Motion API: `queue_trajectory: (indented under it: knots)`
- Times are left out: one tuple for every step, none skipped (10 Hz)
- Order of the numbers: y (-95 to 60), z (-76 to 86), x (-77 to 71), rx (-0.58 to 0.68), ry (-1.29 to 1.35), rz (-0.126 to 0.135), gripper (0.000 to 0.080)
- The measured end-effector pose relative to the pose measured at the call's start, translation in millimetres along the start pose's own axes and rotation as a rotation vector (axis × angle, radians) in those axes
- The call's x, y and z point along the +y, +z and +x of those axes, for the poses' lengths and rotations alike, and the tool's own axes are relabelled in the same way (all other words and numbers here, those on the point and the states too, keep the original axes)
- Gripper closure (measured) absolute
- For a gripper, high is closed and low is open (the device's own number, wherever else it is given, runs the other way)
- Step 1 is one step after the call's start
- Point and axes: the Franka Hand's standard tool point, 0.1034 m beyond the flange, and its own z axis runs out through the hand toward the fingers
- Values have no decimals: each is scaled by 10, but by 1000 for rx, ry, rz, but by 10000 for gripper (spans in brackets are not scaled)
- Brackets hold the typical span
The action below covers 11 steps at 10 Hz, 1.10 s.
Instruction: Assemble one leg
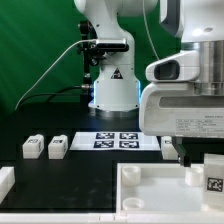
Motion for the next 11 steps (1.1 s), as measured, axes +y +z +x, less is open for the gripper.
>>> queue_trajectory:
  knots:
    - [0, 1, 0, 1, 2, -1, 367]
    - [0, 0, -2, 1, 46, 0, 367]
    - [2, -1, 3, 0, 218, 1, 508]
    - [3, 3, 14, 0, 362, 0, 507]
    - [3, 6, 27, -2, 513, 1, 507]
    - [-13, 5, 42, -16, 789, -6, 507]
    - [15, -32, 26, -52, 1154, 3, 507]
    - [33, -25, 4, -123, 1562, 59, 506]
    - [32, -25, 5, -124, 1561, 59, 506]
    - [34, -27, 3, -123, 1554, 58, 506]
    - [40, -35, 3, -120, 1498, 59, 421]
